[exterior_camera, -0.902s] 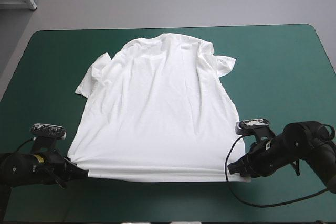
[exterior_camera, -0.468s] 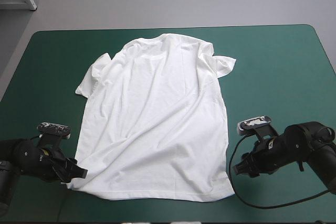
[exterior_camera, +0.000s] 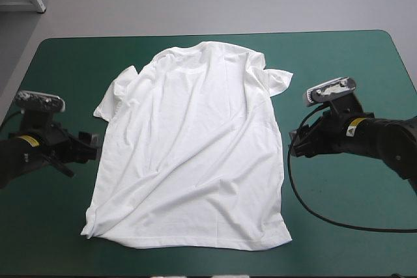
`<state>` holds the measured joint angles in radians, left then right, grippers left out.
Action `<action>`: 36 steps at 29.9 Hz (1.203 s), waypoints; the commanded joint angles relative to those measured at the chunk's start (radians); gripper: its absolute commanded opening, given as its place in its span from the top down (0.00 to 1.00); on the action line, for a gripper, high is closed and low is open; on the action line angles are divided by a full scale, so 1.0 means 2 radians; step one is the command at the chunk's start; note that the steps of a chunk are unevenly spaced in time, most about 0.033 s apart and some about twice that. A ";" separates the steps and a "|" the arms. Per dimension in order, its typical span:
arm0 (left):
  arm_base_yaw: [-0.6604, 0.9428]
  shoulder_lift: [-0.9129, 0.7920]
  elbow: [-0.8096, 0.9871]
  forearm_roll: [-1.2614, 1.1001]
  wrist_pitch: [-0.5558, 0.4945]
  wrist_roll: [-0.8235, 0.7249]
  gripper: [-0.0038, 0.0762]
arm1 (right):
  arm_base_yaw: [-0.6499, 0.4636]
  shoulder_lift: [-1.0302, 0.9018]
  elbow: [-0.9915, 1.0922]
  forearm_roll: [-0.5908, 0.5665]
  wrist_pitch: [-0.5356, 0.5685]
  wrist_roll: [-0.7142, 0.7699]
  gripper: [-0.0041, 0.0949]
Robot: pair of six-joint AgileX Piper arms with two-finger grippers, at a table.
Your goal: Fold the cloth
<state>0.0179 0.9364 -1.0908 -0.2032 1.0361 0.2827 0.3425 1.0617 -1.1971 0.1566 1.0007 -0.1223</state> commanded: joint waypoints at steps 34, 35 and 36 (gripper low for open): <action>0.000 0.077 0.207 0.058 0.030 -0.062 0.32 | -0.002 -0.020 0.207 0.075 0.072 -0.023 0.32; 0.000 0.078 0.214 0.054 0.022 -0.062 0.33 | -0.002 -0.023 0.210 0.075 0.072 -0.023 0.32; 0.000 0.079 0.220 0.049 0.010 -0.062 0.34 | -0.002 -0.025 0.211 0.075 0.073 -0.023 0.32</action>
<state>0.0179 1.1039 -0.6610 -0.0758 1.1113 0.1698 0.3425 1.0448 -0.7685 0.2820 1.1663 -0.1549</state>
